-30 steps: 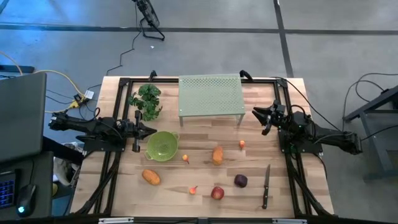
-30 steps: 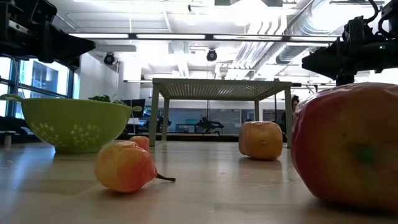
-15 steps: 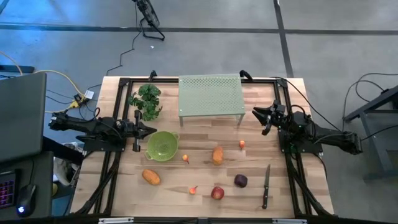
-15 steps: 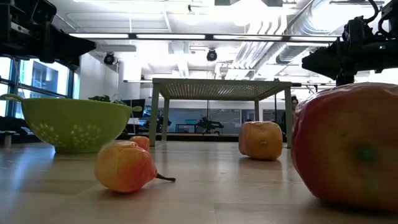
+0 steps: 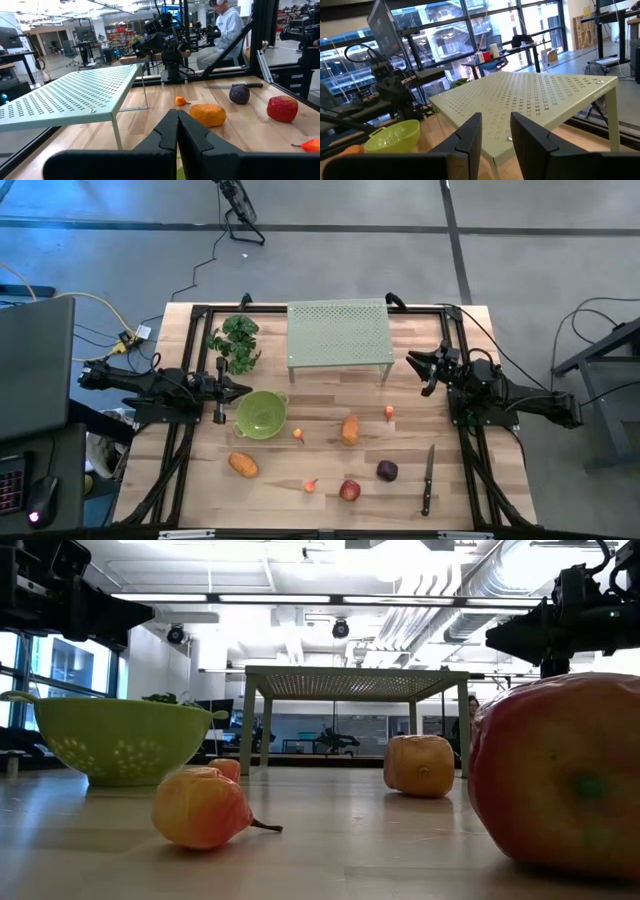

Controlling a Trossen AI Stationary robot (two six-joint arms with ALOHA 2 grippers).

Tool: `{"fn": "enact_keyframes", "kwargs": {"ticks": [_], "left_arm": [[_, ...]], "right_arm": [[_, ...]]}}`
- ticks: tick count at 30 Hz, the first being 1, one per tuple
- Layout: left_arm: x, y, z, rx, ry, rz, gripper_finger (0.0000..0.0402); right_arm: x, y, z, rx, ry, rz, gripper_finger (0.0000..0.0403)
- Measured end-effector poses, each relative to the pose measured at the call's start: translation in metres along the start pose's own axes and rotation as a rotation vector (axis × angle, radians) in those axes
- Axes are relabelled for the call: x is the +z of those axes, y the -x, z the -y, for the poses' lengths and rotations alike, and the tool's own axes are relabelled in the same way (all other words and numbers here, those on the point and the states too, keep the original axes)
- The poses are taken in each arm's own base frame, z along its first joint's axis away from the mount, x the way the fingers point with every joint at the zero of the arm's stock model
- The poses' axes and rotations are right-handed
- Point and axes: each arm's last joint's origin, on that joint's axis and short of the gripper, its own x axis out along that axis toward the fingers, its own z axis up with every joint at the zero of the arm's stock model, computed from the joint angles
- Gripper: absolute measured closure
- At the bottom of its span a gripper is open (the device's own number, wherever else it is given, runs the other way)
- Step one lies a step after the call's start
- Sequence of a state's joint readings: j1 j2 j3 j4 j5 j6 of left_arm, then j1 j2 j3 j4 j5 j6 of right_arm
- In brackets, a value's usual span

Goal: Pick & Place Fruit
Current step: Put the green strainer bowl on the shelf

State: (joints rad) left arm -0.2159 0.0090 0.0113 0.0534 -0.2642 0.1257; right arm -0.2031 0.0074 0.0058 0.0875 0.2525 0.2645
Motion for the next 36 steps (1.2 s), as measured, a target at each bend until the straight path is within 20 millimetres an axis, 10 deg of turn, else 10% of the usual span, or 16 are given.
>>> {"fn": "enact_keyframes", "kwargs": {"ticks": [36], "left_arm": [[0.0006,0.0,0.0006,-0.022,0.159,0.007,0.0387]], "right_arm": [[0.0081,0.0009,-0.0073,0.194,-0.013,0.051,0.0307]]}}
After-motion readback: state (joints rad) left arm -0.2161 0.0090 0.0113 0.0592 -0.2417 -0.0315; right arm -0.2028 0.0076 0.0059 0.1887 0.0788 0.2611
